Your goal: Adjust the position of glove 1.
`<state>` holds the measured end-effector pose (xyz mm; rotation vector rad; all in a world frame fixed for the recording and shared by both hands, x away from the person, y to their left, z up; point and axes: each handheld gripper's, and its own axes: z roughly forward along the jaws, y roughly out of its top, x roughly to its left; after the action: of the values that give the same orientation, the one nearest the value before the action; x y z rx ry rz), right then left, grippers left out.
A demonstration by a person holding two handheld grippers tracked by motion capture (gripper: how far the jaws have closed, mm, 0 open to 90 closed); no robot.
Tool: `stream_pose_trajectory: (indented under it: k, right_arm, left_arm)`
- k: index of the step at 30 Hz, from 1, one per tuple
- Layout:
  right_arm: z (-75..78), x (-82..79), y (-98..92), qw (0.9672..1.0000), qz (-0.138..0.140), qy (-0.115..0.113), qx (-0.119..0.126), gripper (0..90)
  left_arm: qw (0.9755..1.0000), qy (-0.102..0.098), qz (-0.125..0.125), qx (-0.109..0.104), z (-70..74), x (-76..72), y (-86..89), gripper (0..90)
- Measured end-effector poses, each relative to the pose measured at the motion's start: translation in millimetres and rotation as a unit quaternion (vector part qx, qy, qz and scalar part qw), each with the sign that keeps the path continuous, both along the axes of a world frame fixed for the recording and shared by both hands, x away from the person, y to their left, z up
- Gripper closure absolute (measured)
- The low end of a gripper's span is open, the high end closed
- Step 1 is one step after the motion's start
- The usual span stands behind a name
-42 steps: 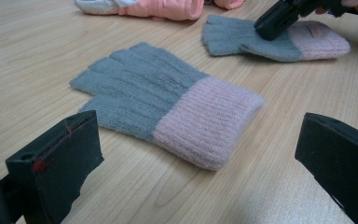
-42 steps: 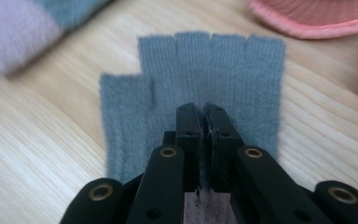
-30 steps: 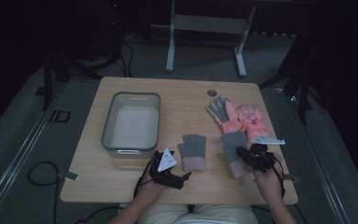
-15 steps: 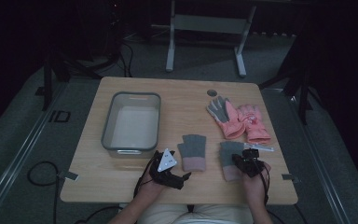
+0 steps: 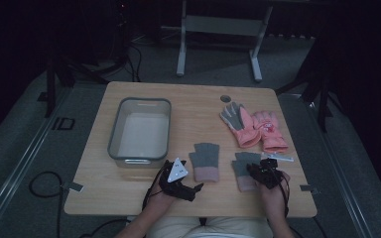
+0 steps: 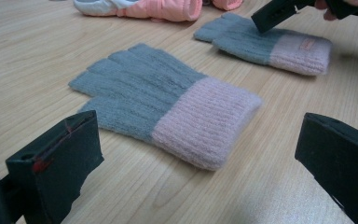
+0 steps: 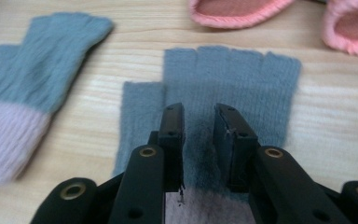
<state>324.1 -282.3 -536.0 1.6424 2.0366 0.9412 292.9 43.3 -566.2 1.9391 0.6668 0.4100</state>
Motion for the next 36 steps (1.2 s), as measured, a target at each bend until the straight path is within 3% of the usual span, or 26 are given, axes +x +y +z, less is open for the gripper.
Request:
stream_pose_trajectory:
  k: [6,7,8,11,19,21,26,29,33,36]
  right_arm:
    - [5.3,6.5,-13.8,0.9966,0.074,-0.008,-0.035,65.5]
    - [5.3,6.5,-13.8,0.9966,0.074,-0.008,-0.035,65.5]
    - [8.8,9.7,-17.2,0.9926,0.106,-0.014,-0.058,64.2]
    - [10.6,12.4,-20.8,0.9862,0.139,-0.012,-0.088,63.3]
    - [15.8,21.5,-22.7,0.9757,0.200,0.006,-0.088,62.3]
    - [13.9,21.9,-21.0,0.9748,0.207,0.010,-0.082,62.3]
    - [8.0,22.9,-19.2,0.9720,0.211,0.013,-0.102,61.6]
    - [-0.8,24.7,-19.7,0.9722,0.208,0.028,-0.104,62.6]
    - [-2.8,24.3,-21.5,0.9746,0.202,0.024,-0.094,64.9]
    - [-4.8,21.9,-21.0,0.9760,0.195,0.013,-0.096,72.4]
  left_arm:
    - [1.0000,-0.001,0.000,0.000,-0.1,-0.3,-0.3,0.0]
    - [1.0000,-0.001,0.000,0.000,-0.1,-0.3,-0.3,0.0]
    - [1.0000,-0.001,0.001,0.000,0.0,-0.4,-0.2,0.0]
    - [1.0000,-0.004,0.001,0.000,-0.1,-0.9,-0.4,0.0]
    - [1.0000,-0.006,0.000,0.000,-0.1,-1.3,-0.1,0.0]
    - [1.0000,-0.004,-0.004,-0.004,-0.1,-1.5,0.7,0.0]
    - [1.0000,-0.003,-0.003,-0.006,-0.1,-1.5,0.9,0.0]
    - [1.0000,-0.004,-0.003,-0.004,-0.1,-2.0,0.5,0.0]
    - [1.0000,-0.004,-0.002,-0.003,-0.1,-1.8,0.5,0.0]
    - [1.0000,-0.004,-0.001,-0.003,-0.1,-1.9,0.5,0.0]
